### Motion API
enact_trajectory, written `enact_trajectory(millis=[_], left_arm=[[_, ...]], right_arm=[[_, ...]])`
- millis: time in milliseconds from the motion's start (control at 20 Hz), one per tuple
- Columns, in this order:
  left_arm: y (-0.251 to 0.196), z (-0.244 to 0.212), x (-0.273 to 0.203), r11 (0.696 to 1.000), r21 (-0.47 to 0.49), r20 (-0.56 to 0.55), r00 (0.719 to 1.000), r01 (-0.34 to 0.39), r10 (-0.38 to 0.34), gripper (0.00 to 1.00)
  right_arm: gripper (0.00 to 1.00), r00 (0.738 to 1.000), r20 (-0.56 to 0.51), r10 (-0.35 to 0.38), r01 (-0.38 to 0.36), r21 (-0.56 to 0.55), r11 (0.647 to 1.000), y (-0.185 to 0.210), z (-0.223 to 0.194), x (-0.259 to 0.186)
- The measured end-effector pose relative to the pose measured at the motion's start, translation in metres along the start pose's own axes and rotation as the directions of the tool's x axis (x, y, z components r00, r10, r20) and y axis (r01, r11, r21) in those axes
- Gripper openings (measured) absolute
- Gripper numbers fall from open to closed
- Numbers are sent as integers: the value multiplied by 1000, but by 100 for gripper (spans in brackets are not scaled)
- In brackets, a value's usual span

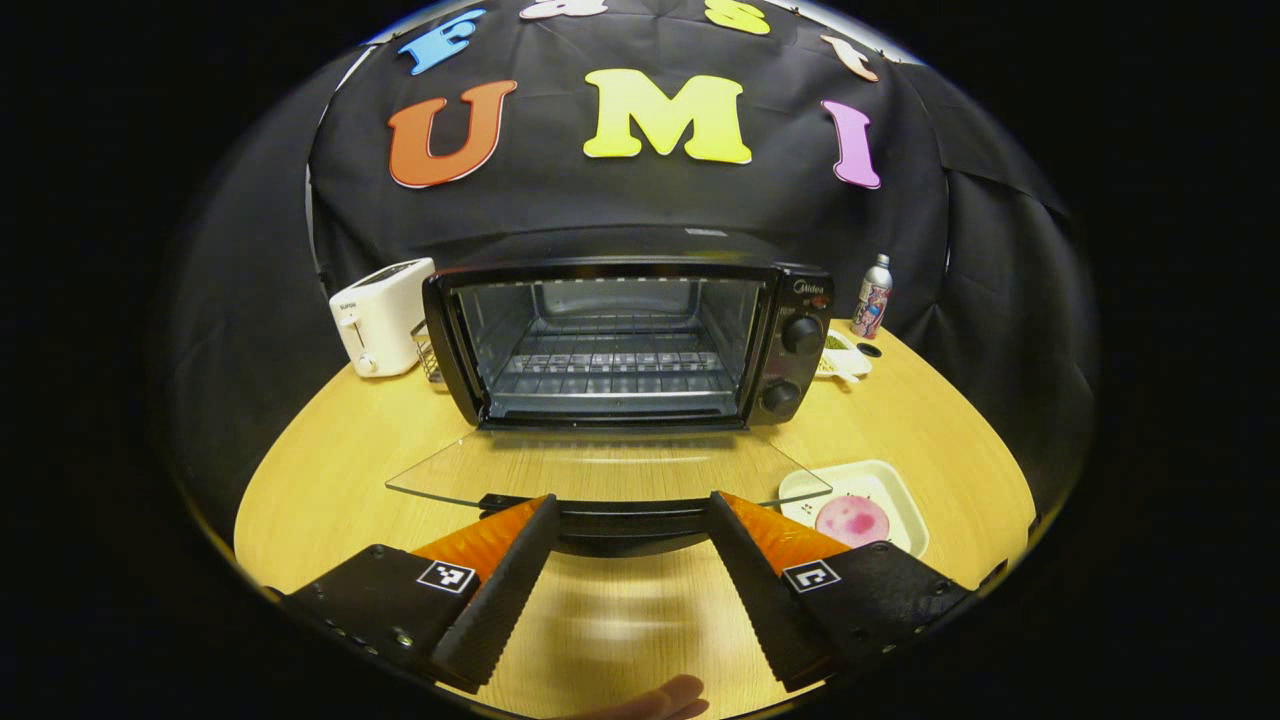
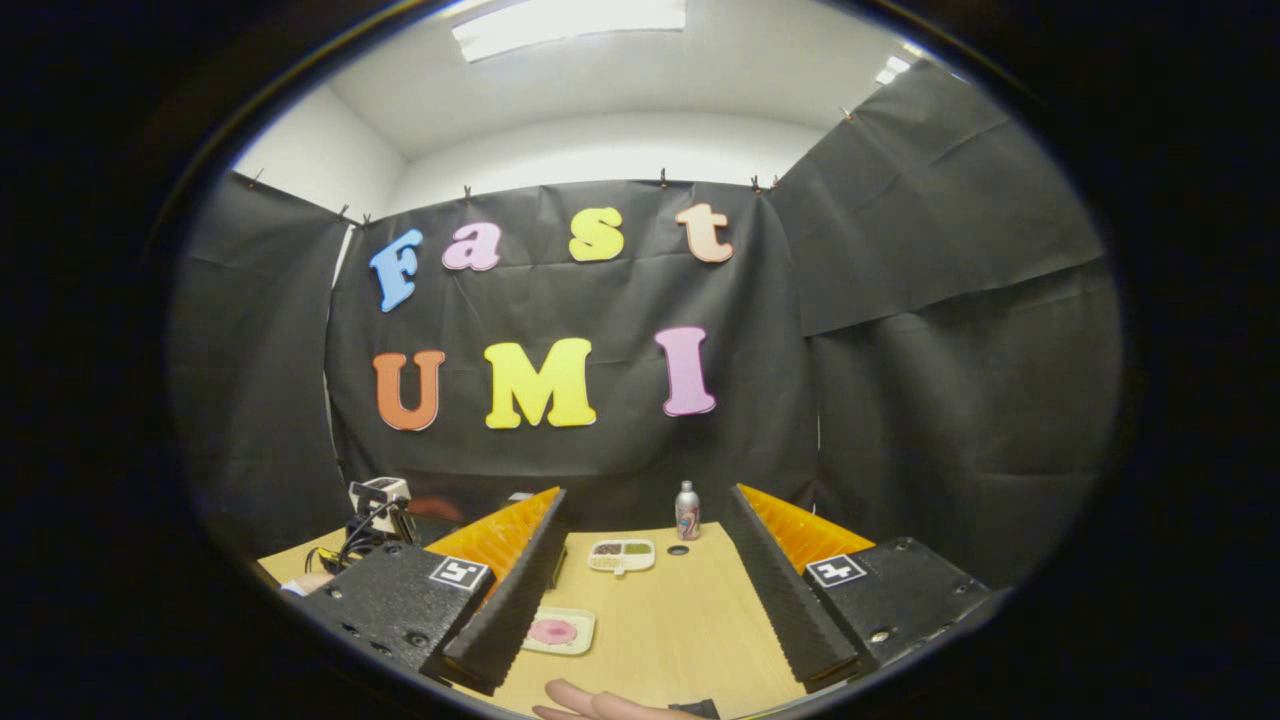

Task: Open the electric oven with the left hand, put the food in, and close the electric oven.

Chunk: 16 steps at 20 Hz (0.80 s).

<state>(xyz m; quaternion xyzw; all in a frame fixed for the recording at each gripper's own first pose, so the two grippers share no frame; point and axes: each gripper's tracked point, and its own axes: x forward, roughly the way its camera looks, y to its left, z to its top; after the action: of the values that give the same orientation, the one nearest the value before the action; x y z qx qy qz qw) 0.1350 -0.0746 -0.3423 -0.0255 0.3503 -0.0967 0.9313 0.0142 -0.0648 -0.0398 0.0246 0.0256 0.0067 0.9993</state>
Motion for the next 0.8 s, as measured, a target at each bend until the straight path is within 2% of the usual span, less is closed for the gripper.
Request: enact_trajectory(millis=[150,300,350,400,450,500,550,650,800], left_arm=[[2,-29,6,1000,0,-82,997,4,-4,96],[7,-55,19,999,-50,-150,989,-2,-6,96],[6,-57,19,998,-57,-152,988,-2,-6,96],[6,-55,19,999,-53,-137,991,-2,-5,96],[7,-53,20,999,-50,-130,991,-1,-6,96],[6,-56,20,999,-51,-137,991,0,-6,100],[7,-57,19,999,-45,-140,990,1,-7,95],[6,-53,18,999,-32,-122,993,5,-9,96],[-1,-50,4,998,-30,-86,994,59,-61,96]], right_arm=[[96,1000,-8,-6,6,-5,1000,-1,-1,2],[96,1000,-21,-8,8,-18,1000,2,-3,6],[96,1000,-29,-3,3,-19,1000,4,-6,8],[100,999,-39,2,-2,-20,1000,6,-9,9],[96,999,-48,6,-7,-19,1000,8,-12,10],[96,998,-57,10,-11,-18,1000,10,-14,12],[96,998,-66,16,-17,-15,1000,13,-17,14],[96,996,-86,24,-25,-12,1000,16,-22,19],[95,993,-121,6,-11,-41,999,16,-34,33]])
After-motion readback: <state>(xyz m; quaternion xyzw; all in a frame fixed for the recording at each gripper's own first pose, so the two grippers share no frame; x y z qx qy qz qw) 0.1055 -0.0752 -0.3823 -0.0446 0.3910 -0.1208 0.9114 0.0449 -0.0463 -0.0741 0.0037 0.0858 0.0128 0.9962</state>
